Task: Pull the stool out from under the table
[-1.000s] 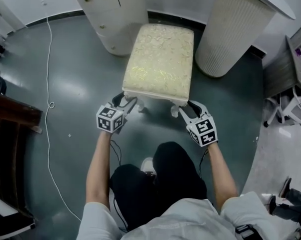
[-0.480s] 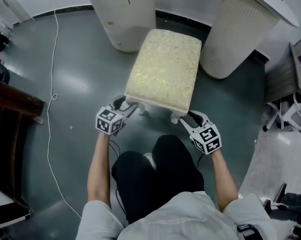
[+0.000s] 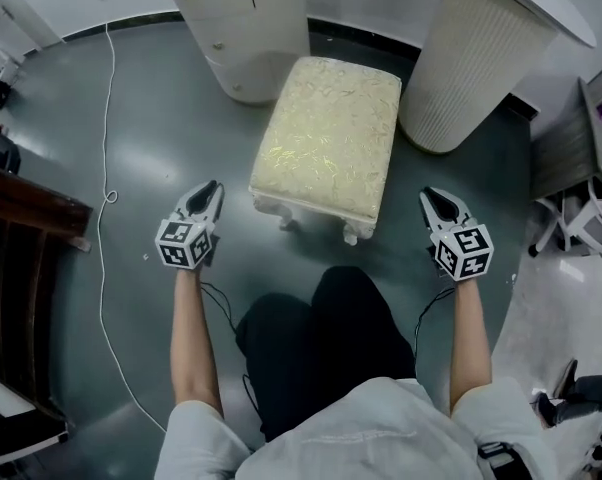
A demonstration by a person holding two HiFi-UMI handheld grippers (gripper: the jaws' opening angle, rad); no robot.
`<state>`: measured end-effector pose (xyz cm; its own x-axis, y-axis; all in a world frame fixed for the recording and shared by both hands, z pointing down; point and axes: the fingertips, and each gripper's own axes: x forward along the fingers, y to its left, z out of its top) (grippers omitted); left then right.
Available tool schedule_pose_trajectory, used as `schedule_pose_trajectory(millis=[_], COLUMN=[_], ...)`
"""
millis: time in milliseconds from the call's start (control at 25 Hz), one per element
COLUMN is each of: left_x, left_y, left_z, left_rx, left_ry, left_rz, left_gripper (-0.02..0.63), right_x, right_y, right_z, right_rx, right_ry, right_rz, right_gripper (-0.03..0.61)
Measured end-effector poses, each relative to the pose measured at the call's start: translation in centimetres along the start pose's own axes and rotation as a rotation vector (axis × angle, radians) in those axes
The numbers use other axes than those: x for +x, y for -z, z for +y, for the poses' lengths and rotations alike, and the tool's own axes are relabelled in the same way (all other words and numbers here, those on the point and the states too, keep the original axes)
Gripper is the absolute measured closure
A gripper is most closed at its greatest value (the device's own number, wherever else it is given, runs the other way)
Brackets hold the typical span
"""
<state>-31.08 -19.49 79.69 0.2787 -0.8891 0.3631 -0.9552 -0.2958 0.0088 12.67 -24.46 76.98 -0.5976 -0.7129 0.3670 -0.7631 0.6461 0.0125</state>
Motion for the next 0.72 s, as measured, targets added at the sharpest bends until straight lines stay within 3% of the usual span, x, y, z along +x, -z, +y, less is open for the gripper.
schedule_pose_trajectory(millis=[120,360,720], left_x=[1.3,4.5,3.8], left_y=[-3.2,-10.8,-26.4], left_z=[0.2,-2.5,-5.6], left_rx=[0.062,0.196,0.207], left_ry=[-0.024,0.03,0.118], left_rz=[-0.034,-0.109,-0.122], left_gripper=[0.578,0.592,0.593], right_x=[1.2,3.6,-0.4], right_y=[-3.8,-10.5,-25.2], right_z=[-2.0,-1.1,-1.3], right_rx=[-0.025,-0.161,-0.188], right_ry=[0.08,0.066,0.099], right_rz=[-0.043,-0.079,-0.029], right_gripper=[0.555,0.561,0.562])
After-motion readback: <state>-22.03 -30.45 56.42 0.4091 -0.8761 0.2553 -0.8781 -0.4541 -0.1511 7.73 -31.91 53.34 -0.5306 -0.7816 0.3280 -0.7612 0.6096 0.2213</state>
